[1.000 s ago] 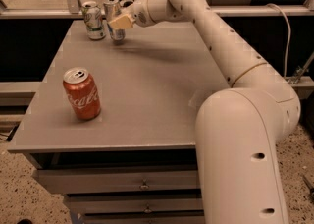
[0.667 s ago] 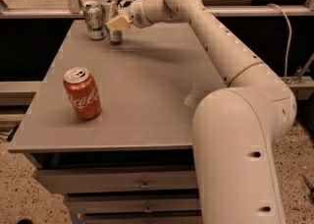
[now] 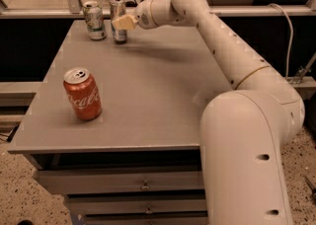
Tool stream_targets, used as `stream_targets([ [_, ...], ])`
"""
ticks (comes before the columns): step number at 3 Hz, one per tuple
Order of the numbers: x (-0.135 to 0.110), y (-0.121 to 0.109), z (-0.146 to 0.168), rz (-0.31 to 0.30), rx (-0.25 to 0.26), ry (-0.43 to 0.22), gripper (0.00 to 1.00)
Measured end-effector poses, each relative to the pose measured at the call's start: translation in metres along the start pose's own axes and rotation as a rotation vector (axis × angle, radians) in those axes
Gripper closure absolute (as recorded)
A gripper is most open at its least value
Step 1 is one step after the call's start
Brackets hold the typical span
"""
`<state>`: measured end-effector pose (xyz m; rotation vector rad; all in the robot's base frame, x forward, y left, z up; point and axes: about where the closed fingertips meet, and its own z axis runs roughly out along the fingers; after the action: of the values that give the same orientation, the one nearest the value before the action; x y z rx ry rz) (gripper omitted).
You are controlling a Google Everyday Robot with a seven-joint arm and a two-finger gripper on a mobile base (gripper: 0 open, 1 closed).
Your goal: Move redbull can near 7up can
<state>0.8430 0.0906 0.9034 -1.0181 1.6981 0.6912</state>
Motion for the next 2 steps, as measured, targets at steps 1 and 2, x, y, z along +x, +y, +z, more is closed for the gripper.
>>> stream_targets([
  [1,0.0034,0.0007,-0.0019,0.027,0.002,-0.006,0.01],
  [2,0.0055,0.0026,-0.0056,0.048,0.001,-0.014,0.00],
])
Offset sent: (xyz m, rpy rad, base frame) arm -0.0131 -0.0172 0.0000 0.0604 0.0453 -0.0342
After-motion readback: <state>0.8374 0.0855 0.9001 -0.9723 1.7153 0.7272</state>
